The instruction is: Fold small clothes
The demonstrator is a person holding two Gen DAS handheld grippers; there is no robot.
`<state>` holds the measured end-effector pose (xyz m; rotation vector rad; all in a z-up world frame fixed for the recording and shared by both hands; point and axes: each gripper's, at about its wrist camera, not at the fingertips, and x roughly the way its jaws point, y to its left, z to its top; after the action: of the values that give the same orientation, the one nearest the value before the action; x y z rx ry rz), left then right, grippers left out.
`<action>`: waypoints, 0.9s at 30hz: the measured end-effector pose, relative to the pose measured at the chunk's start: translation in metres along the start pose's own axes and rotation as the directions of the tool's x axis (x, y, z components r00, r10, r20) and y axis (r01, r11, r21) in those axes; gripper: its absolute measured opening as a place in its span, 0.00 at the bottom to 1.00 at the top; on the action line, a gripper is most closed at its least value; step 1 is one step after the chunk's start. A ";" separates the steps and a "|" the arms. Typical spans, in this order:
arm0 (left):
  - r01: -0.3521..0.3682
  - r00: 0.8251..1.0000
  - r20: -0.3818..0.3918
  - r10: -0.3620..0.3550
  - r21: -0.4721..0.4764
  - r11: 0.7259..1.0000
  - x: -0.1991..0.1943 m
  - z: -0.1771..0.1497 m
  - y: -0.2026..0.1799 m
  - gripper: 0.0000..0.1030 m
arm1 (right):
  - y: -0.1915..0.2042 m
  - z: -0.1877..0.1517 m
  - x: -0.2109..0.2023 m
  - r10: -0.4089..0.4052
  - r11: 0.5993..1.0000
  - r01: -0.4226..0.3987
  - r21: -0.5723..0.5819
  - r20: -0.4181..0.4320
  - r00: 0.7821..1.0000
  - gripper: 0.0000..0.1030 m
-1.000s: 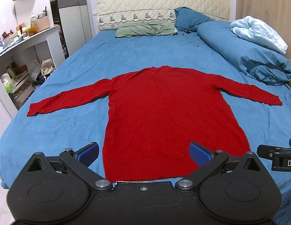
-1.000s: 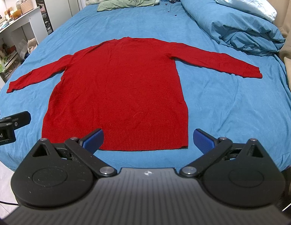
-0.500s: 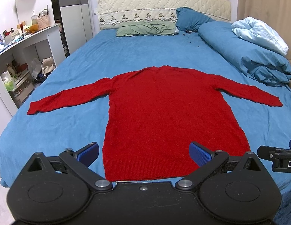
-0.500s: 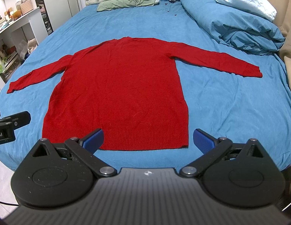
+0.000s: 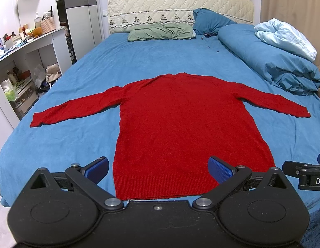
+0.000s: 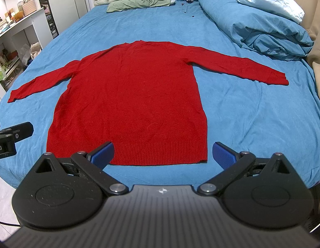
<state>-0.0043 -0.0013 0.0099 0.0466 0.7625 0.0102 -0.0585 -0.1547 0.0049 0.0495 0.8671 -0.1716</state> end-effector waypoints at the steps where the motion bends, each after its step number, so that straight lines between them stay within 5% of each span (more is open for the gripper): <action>1: 0.001 1.000 0.000 -0.001 0.000 1.000 0.000 0.000 0.000 1.00 | 0.001 -0.001 0.000 0.000 1.000 0.000 0.000 0.000 1.000 1.00; 12: 0.004 1.000 0.028 -0.004 -0.007 1.000 -0.008 0.018 0.002 1.00 | -0.009 0.009 0.002 0.002 1.000 -0.003 0.030 0.016 1.000 1.00; 16: 0.018 0.990 0.137 -0.017 -0.007 1.000 -0.020 0.066 0.004 1.00 | -0.030 0.044 -0.021 -0.003 0.997 -0.004 0.072 0.087 0.996 1.00; 22: 0.079 0.953 0.289 -0.087 0.040 0.996 0.001 0.158 -0.022 1.00 | -0.078 0.104 -0.018 -0.088 0.987 0.064 0.145 0.166 0.982 1.00; 27: 0.140 0.951 0.266 -0.157 0.079 0.987 0.065 0.211 -0.062 1.00 | -0.134 0.143 0.027 -0.144 0.965 0.102 0.240 0.165 0.976 1.00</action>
<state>0.1885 -0.0695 0.1146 0.0457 0.4895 -0.1597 0.0439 -0.3060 0.0799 0.1945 0.6656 -0.3879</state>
